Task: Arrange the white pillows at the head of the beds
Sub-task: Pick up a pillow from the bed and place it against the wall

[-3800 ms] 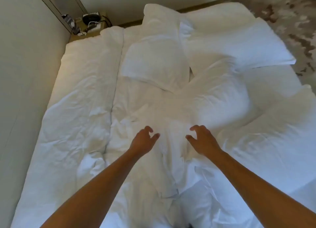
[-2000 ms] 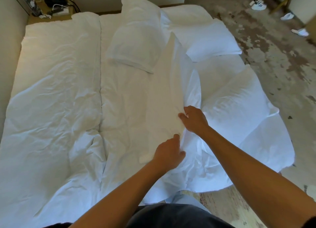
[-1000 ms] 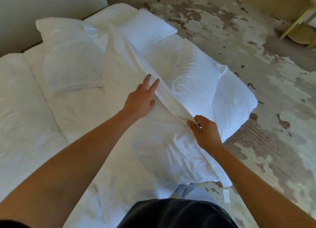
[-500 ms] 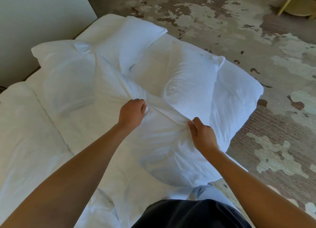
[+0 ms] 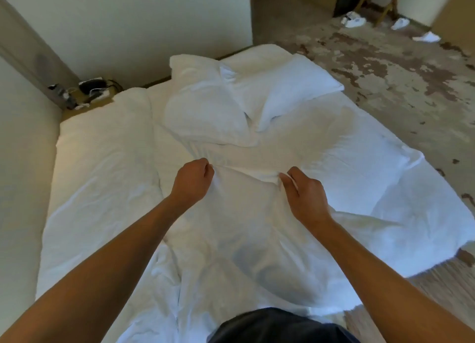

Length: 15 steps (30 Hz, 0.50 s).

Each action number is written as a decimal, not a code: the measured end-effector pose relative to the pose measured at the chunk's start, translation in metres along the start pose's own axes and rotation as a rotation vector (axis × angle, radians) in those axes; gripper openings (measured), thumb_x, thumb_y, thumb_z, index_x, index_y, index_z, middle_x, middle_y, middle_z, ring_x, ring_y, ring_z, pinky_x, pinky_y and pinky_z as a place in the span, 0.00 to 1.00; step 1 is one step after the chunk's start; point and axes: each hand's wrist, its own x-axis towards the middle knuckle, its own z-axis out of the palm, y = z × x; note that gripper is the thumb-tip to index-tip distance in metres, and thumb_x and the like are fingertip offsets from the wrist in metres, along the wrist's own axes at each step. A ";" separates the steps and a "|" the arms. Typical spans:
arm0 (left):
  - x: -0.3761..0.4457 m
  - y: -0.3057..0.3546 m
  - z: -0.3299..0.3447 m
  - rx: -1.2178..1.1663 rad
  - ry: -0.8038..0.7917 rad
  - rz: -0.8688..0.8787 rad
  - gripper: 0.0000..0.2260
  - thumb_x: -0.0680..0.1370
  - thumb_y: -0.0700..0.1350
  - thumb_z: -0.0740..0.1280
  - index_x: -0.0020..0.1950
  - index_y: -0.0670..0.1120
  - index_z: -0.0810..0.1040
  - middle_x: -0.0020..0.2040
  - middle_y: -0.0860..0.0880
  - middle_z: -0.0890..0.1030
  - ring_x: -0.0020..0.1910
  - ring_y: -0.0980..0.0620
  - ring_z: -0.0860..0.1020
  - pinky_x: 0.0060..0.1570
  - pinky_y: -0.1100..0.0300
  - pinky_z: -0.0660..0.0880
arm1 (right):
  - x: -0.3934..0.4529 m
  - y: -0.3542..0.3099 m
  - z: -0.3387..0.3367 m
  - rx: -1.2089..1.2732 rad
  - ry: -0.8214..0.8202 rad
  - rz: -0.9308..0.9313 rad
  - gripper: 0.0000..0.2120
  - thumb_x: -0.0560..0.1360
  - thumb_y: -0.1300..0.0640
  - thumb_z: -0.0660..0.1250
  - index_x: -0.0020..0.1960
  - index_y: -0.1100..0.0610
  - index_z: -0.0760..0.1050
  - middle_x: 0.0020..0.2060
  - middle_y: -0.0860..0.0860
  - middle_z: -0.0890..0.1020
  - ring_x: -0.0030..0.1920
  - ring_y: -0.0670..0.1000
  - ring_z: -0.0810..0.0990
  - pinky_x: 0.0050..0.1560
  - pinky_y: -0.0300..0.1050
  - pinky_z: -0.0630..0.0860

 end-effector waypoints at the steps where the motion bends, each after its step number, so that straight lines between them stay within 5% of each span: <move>1: -0.008 -0.007 -0.010 -0.023 0.026 -0.026 0.15 0.85 0.45 0.59 0.39 0.42 0.70 0.33 0.43 0.75 0.34 0.43 0.75 0.39 0.49 0.71 | 0.009 -0.012 -0.002 -0.001 0.001 -0.043 0.14 0.85 0.48 0.63 0.44 0.54 0.71 0.27 0.50 0.73 0.28 0.61 0.75 0.31 0.46 0.66; 9: -0.075 -0.028 -0.088 -0.155 0.303 -0.200 0.17 0.85 0.45 0.59 0.38 0.43 0.69 0.31 0.48 0.73 0.29 0.50 0.69 0.32 0.54 0.63 | 0.080 -0.101 -0.015 -0.150 0.051 -0.336 0.17 0.85 0.44 0.62 0.40 0.49 0.69 0.34 0.47 0.74 0.35 0.54 0.76 0.37 0.47 0.67; 15: -0.129 -0.011 -0.120 -0.210 0.443 -0.138 0.15 0.86 0.47 0.60 0.41 0.43 0.73 0.33 0.49 0.75 0.32 0.52 0.73 0.33 0.60 0.67 | 0.094 -0.128 0.004 -0.016 -0.046 -0.391 0.14 0.81 0.36 0.63 0.47 0.46 0.74 0.41 0.44 0.79 0.44 0.49 0.79 0.40 0.46 0.72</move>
